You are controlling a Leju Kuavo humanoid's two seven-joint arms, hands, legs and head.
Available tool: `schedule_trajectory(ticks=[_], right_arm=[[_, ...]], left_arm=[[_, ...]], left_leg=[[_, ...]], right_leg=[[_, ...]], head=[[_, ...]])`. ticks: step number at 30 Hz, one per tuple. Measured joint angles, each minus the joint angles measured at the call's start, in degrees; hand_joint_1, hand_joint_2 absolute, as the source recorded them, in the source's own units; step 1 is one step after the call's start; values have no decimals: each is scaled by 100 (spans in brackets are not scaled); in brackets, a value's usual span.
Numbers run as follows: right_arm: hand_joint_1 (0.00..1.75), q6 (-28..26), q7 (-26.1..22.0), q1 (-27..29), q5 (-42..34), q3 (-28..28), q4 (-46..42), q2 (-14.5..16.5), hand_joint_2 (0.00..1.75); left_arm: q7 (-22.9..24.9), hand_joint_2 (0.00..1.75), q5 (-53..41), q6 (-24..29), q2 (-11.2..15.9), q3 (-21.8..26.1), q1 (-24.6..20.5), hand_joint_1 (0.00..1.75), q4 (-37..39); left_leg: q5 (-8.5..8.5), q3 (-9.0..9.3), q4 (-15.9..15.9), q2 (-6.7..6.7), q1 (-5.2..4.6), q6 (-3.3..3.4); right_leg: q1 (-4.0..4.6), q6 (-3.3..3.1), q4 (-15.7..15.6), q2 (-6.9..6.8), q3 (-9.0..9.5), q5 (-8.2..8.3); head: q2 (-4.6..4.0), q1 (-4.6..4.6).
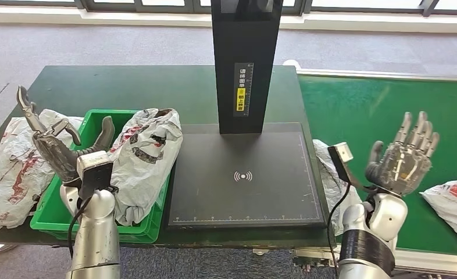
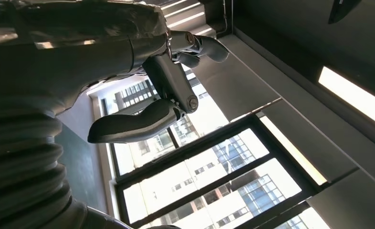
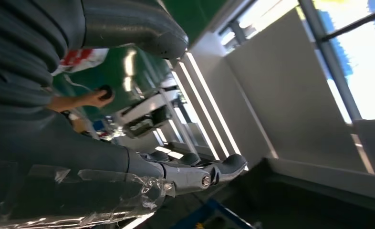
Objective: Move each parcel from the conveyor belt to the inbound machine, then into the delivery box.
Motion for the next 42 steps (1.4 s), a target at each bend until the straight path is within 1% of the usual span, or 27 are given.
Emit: schedule_trajectory(ticks=[2, 4, 5, 9, 13, 16, 21, 24, 26, 31, 34, 38, 42], right_arm=[[0, 0, 845, -7, 49, -21, 147, -225, 175], [0, 0, 1460, -3, 54, 57, 323, -458, 175], [0, 0, 1624, -1, 54, 103, 403, -556, 175], [0, 0, 1945, 1, 54, 217, 601, -805, 175], [0, 0, 2796, 5, 56, 495, 926, -1130, 175], [0, 0, 3190, 5, 57, 637, 1263, -1372, 175], [0, 0, 3514, 1, 57, 793, 1742, -1629, 175], [0, -1, 3656, -8, 57, 873, 1976, -1739, 175], [0, -2, 3716, -26, 57, 909, 2130, -1812, 175], [0, -2, 3764, -66, 57, 918, 2474, -1968, 175], [0, -2, 3779, -77, 56, 918, 2676, -2044, 175], [0, -3, 3806, -132, 50, 918, 3031, -2142, 175], [0, -3, 3869, -287, 54, 918, 3648, -2259, 175]], left_arm=[[-17, 175, 106, 0, 2, -146, 9, 0, -8], [-25, 175, 161, 0, 4, -261, 12, 0, -19], [-26, 175, 181, 0, 5, -308, 11, 0, -23], [-27, 175, 224, 0, 8, -419, 12, 0, -26], [26, 175, 129, 0, 10, -480, 10, 0, -15], [107, 175, -79, 0, 11, -482, 4, 0, 57], [34, 175, 59, 0, 12, -525, 9, 0, 272], [-4, 175, 260, -17, 13, -690, 8, 0, 453], [-14, 175, 420, -134, 18, -852, 5, 0, 567], [-25, 175, 839, -559, 42, -1254, 27, 0, 706], [-25, 175, 1044, -802, 76, -1467, 118, 0, 726], [-25, 175, 1152, -915, 120, -1655, 235, 0, 728], [-25, 175, 1200, -961, 148, -1748, 322, 0, 728]], left_leg=[[-3, -2, 0, -2, -2, 4], [-5, -3, 0, -3, -4, 7], [-6, -3, 0, -3, -4, 7], [-6, -2, -1, -2, -4, 6], [-6, -3, -2, -3, -2, 6], [-6, -3, -1, -3, -2, 7], [-6, -3, 0, -3, -4, 7], [-5, -4, 0, -6, -4, 8], [-6, -5, 0, -6, -4, 8], [-7, -7, 0, -6, -4, 9], [-7, -7, -1, -6, -4, 9], [-7, -7, -1, -5, -4, 9], [-7, -7, -1, -5, -4, 9]], right_leg=[[-2, 1, 0, -4, 0, -1], [-4, 2, 0, -5, -1, -1], [-4, 3, 0, -5, -2, -2], [0, 3, 0, -5, -3, -3], [2, 2, 0, -11, -3, -5], [-1, 3, 0, -11, -3, -4], [-4, 3, -1, -10, -3, -4], [-4, 4, -1, -13, -3, -4], [-4, 4, -1, -13, -3, -4], [-4, 4, -1, -12, -3, -4], [-4, 5, -1, -12, -4, -5], [-4, 8, -1, -12, -5, -7], [-4, 9, -1, -12, -5, -8]], head=[[1, -1], [1, -1], [1, -1], [1, -1], [2, -1], [1, -1], [1, -2], [1, -1], [1, -1], [1, 0], [1, 0], [2, 0], [1, 0]])
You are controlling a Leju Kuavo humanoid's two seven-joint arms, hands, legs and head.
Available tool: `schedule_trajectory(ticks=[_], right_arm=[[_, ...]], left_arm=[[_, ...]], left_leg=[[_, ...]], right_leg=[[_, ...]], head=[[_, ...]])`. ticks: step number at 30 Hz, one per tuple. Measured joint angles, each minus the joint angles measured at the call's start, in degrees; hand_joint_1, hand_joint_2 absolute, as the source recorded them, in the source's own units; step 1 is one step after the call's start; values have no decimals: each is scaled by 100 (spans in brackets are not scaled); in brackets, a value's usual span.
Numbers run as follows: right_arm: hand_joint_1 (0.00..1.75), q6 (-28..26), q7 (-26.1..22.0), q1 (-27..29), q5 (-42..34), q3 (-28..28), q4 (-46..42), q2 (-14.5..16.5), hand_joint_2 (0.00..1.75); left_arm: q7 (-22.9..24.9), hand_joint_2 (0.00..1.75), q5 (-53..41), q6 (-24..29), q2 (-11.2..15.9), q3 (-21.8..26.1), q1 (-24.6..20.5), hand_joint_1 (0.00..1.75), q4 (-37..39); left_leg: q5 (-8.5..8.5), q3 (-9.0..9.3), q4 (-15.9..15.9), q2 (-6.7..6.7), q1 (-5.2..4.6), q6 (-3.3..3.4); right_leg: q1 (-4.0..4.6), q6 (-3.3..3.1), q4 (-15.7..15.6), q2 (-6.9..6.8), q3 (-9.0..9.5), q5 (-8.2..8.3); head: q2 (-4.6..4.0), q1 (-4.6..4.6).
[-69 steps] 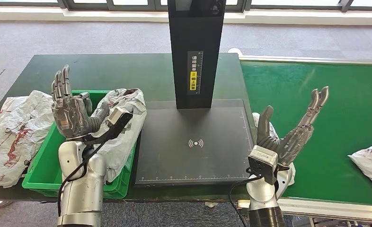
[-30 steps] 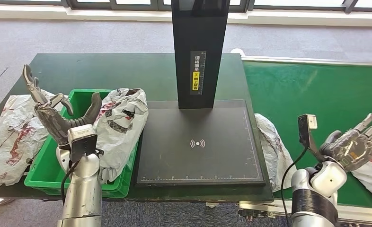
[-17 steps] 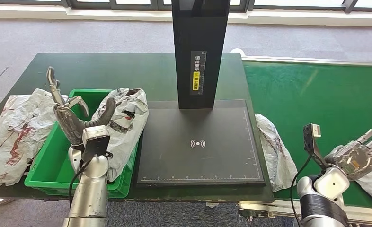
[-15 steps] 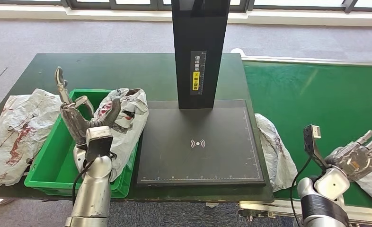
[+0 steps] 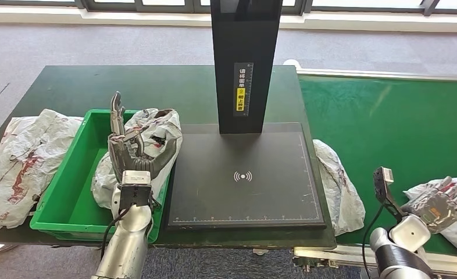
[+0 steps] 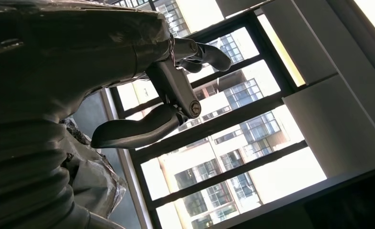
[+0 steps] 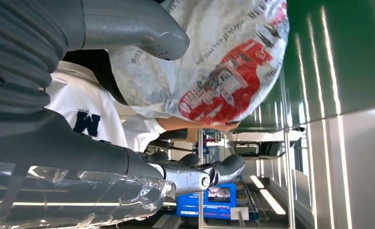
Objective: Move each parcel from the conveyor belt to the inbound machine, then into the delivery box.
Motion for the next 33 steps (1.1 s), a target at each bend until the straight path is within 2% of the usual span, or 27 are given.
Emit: schedule_trajectory(ticks=[4, 11, 33], right_arm=[[0, -1, 21, -118, 0, 0, 499, -105, 175], [0, -4, -4, -187, 0, 0, 863, -193, 175], [0, 64, -21, -182, -2, 0, 1043, -272, 175]], left_arm=[[0, 175, 33, -36, 6, -10, 16, 0, 0], [0, 175, 43, -43, 6, -12, 20, 0, 0], [0, 175, 44, -43, 10, -57, 24, 0, 15]], left_leg=[[0, -1, 0, -1, 0, 0], [0, 0, 0, 0, 0, 0], [0, 1, 1, 1, -1, 0]], right_leg=[[0, 0, 0, -1, 1, 0], [0, 0, 0, 0, 0, 0], [-1, 1, 0, 1, -1, 0]], head=[[-1, 0], [-1, 0], [0, -1]])
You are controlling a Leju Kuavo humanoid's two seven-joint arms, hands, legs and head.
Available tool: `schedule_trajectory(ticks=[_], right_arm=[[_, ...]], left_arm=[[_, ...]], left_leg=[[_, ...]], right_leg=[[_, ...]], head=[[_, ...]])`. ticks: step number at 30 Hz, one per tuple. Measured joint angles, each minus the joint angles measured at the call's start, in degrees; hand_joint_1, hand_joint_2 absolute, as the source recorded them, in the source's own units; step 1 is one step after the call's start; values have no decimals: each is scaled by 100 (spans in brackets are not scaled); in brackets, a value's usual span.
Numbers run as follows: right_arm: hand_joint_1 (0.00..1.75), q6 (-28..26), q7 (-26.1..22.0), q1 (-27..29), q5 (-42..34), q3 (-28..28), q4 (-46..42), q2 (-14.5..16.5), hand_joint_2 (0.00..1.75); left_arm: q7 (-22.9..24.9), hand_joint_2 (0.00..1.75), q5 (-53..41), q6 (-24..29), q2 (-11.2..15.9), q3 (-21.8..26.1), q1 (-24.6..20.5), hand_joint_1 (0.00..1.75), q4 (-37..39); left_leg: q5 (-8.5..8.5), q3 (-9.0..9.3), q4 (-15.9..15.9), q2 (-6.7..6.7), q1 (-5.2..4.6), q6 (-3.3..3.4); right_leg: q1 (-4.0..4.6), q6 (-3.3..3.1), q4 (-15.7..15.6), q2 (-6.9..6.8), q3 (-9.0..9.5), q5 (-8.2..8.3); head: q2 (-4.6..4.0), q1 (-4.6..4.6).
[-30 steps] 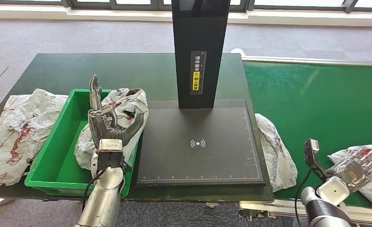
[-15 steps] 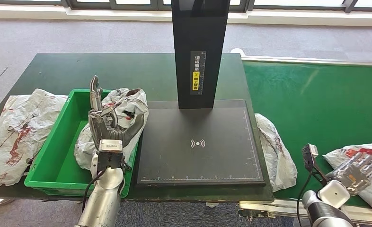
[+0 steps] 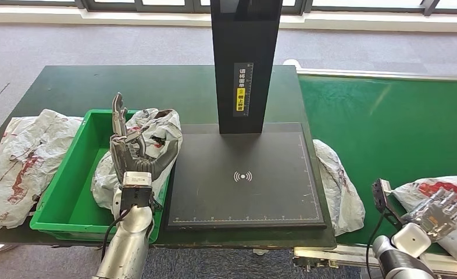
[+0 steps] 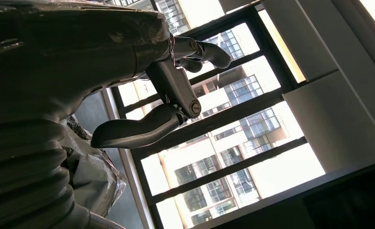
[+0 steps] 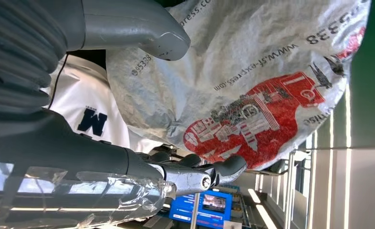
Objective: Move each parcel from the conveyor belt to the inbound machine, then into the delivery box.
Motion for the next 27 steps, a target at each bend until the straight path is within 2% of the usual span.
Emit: schedule_trajectory(ticks=[21, 27], right_arm=[[0, -61, 146, 57, 2, -41, 97, -97, 175], [0, -63, 157, 220, 2, -335, -182, -101, 175]], left_arm=[[0, 175, -141, 55, 1, -1, -6, 0, 113], [0, 175, -205, 115, 1, -1, -6, 0, 146]], left_leg=[[0, 1, 0, 1, 0, 0], [-1, 0, 0, 1, -2, 1]], right_leg=[[-1, 0, 0, 1, 0, 0], [-2, 0, 0, 1, 0, 0]], head=[[0, -1], [0, 0]])
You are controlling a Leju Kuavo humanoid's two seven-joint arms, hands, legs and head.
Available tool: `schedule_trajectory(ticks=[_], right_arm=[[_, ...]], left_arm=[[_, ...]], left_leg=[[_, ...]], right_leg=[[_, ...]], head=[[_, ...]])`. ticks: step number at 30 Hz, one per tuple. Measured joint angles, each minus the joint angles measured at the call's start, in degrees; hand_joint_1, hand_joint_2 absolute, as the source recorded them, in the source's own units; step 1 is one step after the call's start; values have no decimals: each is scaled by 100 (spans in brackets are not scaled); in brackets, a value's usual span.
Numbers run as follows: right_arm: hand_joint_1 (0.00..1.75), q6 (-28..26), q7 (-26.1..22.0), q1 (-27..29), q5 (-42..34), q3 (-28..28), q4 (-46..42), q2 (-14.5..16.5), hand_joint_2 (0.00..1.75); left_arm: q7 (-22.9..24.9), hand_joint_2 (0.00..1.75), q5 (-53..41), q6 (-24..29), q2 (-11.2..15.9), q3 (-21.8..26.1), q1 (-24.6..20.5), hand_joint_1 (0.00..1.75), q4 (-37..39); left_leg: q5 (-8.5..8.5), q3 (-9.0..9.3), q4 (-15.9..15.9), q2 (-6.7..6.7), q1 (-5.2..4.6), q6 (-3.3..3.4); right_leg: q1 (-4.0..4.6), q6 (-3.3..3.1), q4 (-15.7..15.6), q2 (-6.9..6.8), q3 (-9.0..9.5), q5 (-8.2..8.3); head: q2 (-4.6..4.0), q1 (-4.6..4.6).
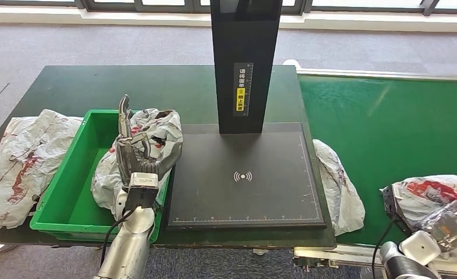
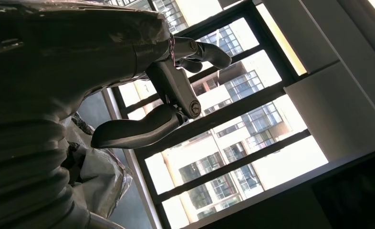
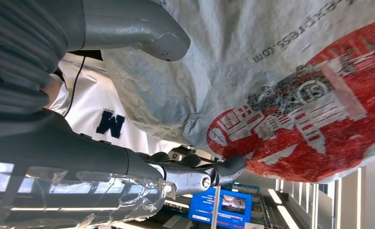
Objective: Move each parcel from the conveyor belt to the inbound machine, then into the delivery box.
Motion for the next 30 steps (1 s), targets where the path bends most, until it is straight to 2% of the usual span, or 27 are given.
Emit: schedule_trajectory(ticks=[12, 25, 29, 30], right_arm=[[0, 1, -279, 72, -4, -755, -100, -8, 175], [2, 144, -248, 58, 1, -930, 77, -62, 175], [175, 591, -386, 16, -14, -960, 210, -79, 175], [175, 715, -462, 0, -26, -983, 232, -79, 175]], left_arm=[[8, 175, -1, 10, 1, -1, -2, 0, 11], [33, 175, 20, 10, 6, -1, -3, 0, 7], [38, 175, 20, 9, 6, -1, -2, 0, -1], [43, 175, 21, 8, 6, 0, -2, 0, -5]], left_leg=[[0, 1, 0, 0, -1, 0], [-1, 1, -1, 1, -4, 1], [-1, 1, -1, 1, -5, 1], [-1, 1, -1, 2, -5, 1]], right_leg=[[-2, 0, 0, 0, 0, 0], [-4, 1, 0, 1, 0, 0], [-5, 1, 0, 1, 0, 0], [-5, 1, 0, 1, 0, 0]], head=[[0, 0], [1, -1], [-1, 0], [-1, 0]])
